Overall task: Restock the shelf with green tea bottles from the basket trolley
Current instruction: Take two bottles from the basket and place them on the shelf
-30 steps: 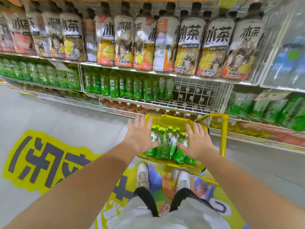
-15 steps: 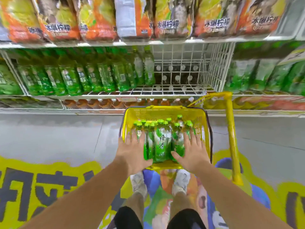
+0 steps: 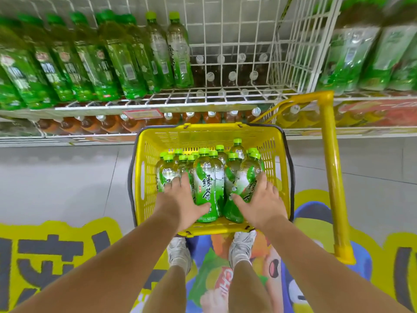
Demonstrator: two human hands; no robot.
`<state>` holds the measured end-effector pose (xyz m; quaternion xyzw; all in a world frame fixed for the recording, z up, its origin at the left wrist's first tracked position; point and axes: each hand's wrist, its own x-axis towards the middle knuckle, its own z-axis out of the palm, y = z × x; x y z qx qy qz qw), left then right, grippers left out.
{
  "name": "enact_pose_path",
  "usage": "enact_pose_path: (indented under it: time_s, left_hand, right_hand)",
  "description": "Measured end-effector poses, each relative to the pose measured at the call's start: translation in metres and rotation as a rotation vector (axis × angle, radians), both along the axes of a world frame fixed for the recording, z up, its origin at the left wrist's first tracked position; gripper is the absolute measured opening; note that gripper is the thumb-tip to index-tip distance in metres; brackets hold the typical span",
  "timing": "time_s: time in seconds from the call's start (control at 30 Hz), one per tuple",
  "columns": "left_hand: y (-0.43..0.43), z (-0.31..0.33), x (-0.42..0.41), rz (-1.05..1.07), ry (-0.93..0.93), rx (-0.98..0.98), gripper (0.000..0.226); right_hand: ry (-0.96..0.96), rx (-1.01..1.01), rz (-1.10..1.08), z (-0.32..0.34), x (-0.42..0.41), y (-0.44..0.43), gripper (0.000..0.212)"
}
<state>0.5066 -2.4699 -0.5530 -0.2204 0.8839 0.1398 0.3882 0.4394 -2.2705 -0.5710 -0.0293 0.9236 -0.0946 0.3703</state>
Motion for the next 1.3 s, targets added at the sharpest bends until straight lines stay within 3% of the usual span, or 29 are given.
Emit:
enact_pose_path:
  time_s: [0.27,0.37,0.43,0.5,0.6,0.7,0.9,1.13,1.3]
  left_hand:
    - [0.016,-0.042,-0.007,0.404,0.106,0.206,0.101]
    - [0.019,-0.052,-0.013,0.644,0.146,0.298,0.075]
    - [0.019,-0.058,-0.015,0.692,0.134,0.305,0.055]
    - [0.017,-0.06,-0.015,0.699,0.138,0.306,0.05]
    - [0.008,-0.063,-0.014,0.695,0.176,0.323,0.045]
    - [0.001,-0.054,-0.018,0.704,0.229,0.389,0.041]
    - [-0.015,-0.017,-0.03,0.717,0.373,0.517,0.04]
    - [-0.039,0.062,-0.049,0.718,0.571,0.611,0.046]
    - [-0.056,0.136,-0.052,0.662,0.681,0.597,0.039]
  right_hand:
    - [-0.194,-0.139,-0.414,-0.027,-0.001,0.005,0.078]
    - [-0.303,-0.237,-0.537,-0.029,-0.005,0.001,0.058]
    - [-0.322,-0.315,-0.637,-0.035,-0.006,0.002,0.041]
    - [-0.311,-0.365,-0.712,-0.04,-0.004,0.003,0.024]
    - [-0.259,-0.391,-0.726,-0.039,-0.004,0.005,0.036]
    - [-0.216,-0.392,-0.656,-0.032,-0.007,0.005,0.021]
    - [-0.095,-0.413,-0.584,0.004,-0.016,-0.011,0.027]
    - [0.014,-0.508,-0.597,0.083,-0.029,-0.035,0.03]
    - [0.093,-0.542,-0.592,0.16,-0.034,-0.055,0.036]
